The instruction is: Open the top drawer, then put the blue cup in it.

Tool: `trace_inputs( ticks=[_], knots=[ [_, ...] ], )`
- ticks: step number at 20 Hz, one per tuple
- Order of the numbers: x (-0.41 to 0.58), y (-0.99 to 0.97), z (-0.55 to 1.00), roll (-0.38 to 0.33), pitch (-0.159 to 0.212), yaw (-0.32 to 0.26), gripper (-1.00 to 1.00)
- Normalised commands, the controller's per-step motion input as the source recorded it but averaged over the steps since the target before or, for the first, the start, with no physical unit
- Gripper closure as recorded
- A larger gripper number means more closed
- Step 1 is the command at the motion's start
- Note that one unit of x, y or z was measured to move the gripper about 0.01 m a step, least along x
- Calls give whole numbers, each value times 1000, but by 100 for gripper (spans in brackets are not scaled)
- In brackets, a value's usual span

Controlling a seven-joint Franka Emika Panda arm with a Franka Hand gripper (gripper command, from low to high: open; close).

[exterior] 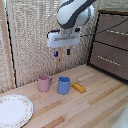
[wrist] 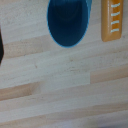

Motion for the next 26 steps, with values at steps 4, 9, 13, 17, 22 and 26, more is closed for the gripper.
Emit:
trace_inputs(
  ticks=[4,9,13,17,22,26],
  knots=[
    [0,4,6,-289,-28,100,-100],
    [-7,-5,0,-375,-68,99,-100],
    [-61,-55,0,-375,-89,127,-100],
    [-104,-83,0,-375,-47,107,-100],
    [-145,-75,0,-375,-8,84,-100],
    [-250,-74,0,-375,0,81,-100]
  ],
)
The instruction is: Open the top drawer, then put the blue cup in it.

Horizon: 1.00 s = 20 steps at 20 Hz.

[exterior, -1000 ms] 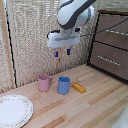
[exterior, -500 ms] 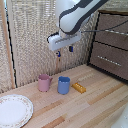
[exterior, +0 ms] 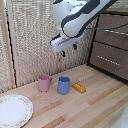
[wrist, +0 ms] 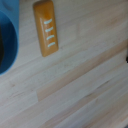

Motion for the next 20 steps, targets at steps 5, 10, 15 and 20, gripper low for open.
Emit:
trace_inputs(
  ticks=[5,10,15,20],
  knots=[
    [-323,-74,11,-375,0,108,-100],
    [-309,-75,15,-375,-10,128,-100],
    [-299,-133,0,-375,-56,152,-100],
    [-126,-165,0,-331,-138,199,-100]
  ],
)
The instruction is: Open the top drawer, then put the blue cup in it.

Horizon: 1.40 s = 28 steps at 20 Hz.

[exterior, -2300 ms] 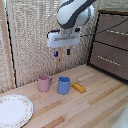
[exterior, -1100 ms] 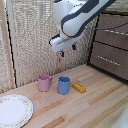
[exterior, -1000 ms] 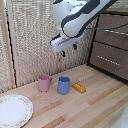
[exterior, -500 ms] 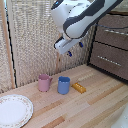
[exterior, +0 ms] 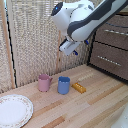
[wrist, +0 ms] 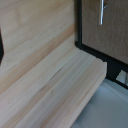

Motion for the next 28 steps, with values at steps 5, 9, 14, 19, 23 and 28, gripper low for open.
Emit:
trace_inputs(
  ticks=[5,9,14,19,23,28],
  knots=[
    [-82,-157,0,-311,-149,206,-100],
    [-84,-168,0,-323,-112,193,-100],
    [-136,-210,0,-341,-2,159,-100],
    [-145,-217,0,-342,0,158,-100],
    [-148,-212,0,-340,0,163,-100],
    [-131,-249,2,-324,-24,159,-100]
  ],
)
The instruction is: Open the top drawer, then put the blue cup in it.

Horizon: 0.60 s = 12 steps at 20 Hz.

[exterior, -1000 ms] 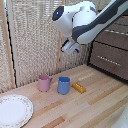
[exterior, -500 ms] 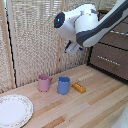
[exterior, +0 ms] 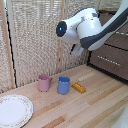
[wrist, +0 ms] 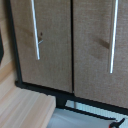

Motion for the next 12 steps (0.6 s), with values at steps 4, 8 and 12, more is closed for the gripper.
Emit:
trace_inputs(
  ticks=[4,8,12],
  knots=[
    [-114,-500,96,-275,-58,91,-100],
    [-63,-731,236,-198,-64,35,-100],
    [0,-971,295,-95,-27,0,-100]
  ],
)
